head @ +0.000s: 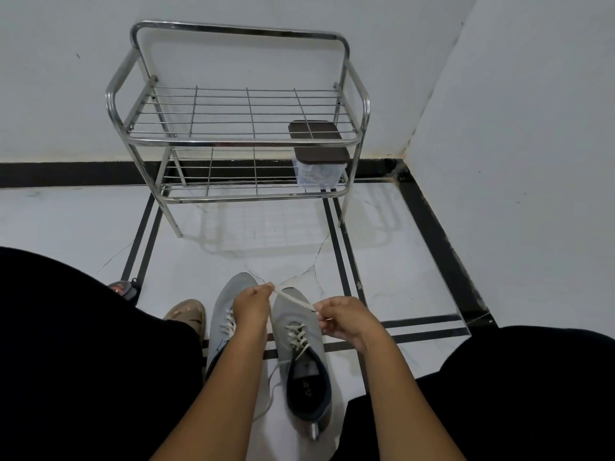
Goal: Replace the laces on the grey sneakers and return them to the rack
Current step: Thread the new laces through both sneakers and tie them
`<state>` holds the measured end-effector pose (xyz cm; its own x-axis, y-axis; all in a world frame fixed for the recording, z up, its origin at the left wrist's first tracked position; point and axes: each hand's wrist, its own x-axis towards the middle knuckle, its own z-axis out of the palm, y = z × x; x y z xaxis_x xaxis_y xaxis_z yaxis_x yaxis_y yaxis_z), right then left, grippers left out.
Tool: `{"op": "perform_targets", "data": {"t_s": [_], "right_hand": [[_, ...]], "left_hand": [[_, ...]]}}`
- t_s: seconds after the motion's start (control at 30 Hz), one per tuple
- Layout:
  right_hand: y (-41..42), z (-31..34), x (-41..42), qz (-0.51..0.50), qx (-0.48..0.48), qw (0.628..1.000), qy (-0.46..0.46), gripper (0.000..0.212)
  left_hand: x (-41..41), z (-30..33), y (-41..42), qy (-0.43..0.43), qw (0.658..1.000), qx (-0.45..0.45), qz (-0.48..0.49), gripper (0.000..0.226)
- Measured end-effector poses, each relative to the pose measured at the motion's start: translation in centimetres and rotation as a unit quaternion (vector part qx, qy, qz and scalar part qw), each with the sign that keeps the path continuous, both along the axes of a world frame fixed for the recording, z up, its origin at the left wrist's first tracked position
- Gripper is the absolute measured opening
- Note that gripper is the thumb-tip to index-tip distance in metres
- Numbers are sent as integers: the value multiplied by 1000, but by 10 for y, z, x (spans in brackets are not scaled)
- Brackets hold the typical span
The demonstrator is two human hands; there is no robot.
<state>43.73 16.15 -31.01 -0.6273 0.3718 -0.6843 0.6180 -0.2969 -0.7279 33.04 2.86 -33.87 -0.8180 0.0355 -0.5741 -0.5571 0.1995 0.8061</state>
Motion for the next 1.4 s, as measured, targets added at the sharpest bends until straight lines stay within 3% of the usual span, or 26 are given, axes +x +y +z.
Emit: {"op": "perform_targets", "data": {"t_s": [0.07,0.17,0.23,0.33,0.47,0.57,0.73,0.8,0.93,1.07,1.2,1.4], "right_hand": [[10,-4,3,-2,74,996,-44,13],[10,-11,-2,35,148,985,-82,19],[4,-17,-4,78,172,978,-91,25],[-3,-26,-6,115,216,965,-95,17],[-5,-33,-7,143,271,948,-80,9],[-1,-33,-7,91,255,960,-66,3],[4,-44,-8,2,211,973,-97,17],[6,-50,-6,79,237,955,-158,20],[-15,-65,9,290,220,909,-203,29],[-22,-84,17,256,271,910,-179,30],[-14,-94,20,194,207,941,-186,31],[-12,-104,20,163,172,955,-181,30]], "left_hand": [[-4,-6,-8,-12,999,-41,19,30],[2,-15,-9,-6,980,-190,-59,24],[11,-15,-4,24,962,-263,-69,35],[22,-15,5,114,956,-222,-156,41],[27,-25,15,99,922,-97,-362,30],[31,-31,14,120,907,-83,-396,19],[29,-36,13,109,914,-127,-370,10],[29,-36,12,115,890,-190,-397,13],[38,-42,8,127,803,-312,-492,22],[52,-54,5,135,748,-384,-525,24],[56,-63,4,177,730,-388,-534,27],[59,-69,5,212,705,-401,-545,28]]}}
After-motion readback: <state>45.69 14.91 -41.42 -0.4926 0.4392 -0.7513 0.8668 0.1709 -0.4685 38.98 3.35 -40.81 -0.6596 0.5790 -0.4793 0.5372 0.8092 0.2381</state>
